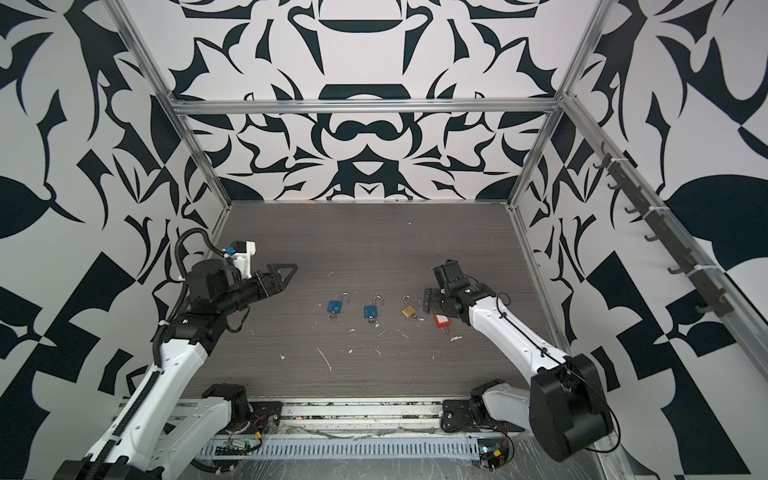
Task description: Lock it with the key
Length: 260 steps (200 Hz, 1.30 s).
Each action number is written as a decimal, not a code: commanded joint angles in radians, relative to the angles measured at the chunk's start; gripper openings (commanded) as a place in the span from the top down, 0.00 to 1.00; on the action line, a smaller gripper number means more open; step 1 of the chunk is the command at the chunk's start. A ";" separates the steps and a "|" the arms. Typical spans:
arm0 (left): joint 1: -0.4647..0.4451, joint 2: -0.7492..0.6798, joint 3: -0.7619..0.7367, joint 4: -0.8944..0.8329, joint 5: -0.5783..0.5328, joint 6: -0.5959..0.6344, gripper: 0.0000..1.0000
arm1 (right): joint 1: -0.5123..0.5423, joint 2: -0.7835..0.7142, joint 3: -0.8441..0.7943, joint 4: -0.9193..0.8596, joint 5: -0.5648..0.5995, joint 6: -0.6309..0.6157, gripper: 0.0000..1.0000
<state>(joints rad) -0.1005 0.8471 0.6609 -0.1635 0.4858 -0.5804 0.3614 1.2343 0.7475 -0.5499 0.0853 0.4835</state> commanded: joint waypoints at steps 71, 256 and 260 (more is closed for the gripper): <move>-0.002 0.022 -0.071 0.022 0.063 -0.033 0.02 | -0.004 0.116 -0.025 0.046 0.004 0.044 0.32; -0.020 0.035 -0.107 0.068 0.079 -0.072 0.02 | 0.001 0.216 -0.033 0.069 -0.022 0.074 0.50; -0.021 0.034 -0.110 0.069 0.079 -0.072 0.02 | 0.001 0.218 -0.034 0.069 -0.022 0.074 0.50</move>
<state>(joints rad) -0.1169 0.8970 0.5777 -0.1074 0.5552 -0.6403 0.3595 1.4544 0.7219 -0.4870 0.0612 0.5442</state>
